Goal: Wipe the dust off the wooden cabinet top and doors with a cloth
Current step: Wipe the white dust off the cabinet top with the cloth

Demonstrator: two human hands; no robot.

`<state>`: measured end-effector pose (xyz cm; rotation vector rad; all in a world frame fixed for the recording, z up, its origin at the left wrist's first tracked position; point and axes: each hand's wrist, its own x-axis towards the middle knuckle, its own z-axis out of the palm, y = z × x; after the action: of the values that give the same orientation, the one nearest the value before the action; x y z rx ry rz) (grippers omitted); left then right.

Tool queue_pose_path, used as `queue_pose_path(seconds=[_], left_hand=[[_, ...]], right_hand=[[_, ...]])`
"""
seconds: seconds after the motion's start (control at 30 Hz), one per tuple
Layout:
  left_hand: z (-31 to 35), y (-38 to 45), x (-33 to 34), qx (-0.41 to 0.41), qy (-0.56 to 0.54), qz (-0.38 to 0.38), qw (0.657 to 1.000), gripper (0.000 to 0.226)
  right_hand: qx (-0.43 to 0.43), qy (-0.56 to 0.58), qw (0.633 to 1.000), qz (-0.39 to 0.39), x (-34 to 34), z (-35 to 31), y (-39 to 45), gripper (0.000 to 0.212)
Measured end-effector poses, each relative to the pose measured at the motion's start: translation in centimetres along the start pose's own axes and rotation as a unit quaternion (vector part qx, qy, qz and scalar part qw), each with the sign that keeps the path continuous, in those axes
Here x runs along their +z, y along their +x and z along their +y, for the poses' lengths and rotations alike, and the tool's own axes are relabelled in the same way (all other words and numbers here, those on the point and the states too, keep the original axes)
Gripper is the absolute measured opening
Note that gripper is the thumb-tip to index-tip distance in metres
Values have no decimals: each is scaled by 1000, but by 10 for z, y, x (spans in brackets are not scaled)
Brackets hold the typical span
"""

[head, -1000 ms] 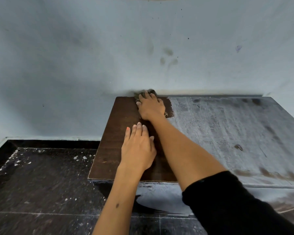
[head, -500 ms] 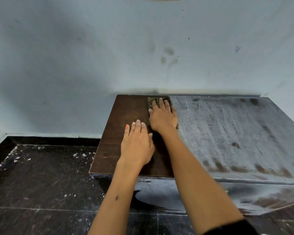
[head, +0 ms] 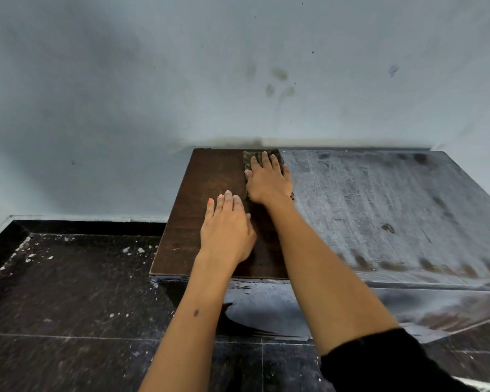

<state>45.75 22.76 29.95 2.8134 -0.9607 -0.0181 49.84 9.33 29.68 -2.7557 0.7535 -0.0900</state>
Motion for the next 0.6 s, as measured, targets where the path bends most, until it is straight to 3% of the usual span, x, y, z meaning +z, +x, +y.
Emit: queue_pose_path(seconds=[0.2, 0.47, 0.6], left_hand=[[-1, 0, -1, 0, 4, -4, 1000, 53], [1, -10, -3, 10, -3, 9, 1000, 53], [2, -24, -2, 9, -2, 10, 1000, 53]], right_hand=[[19, -6, 998, 57, 19, 8, -49, 51], [5, -11, 1000, 10, 2, 3, -22, 51], [3, -9, 1000, 19, 4, 5, -53, 51]])
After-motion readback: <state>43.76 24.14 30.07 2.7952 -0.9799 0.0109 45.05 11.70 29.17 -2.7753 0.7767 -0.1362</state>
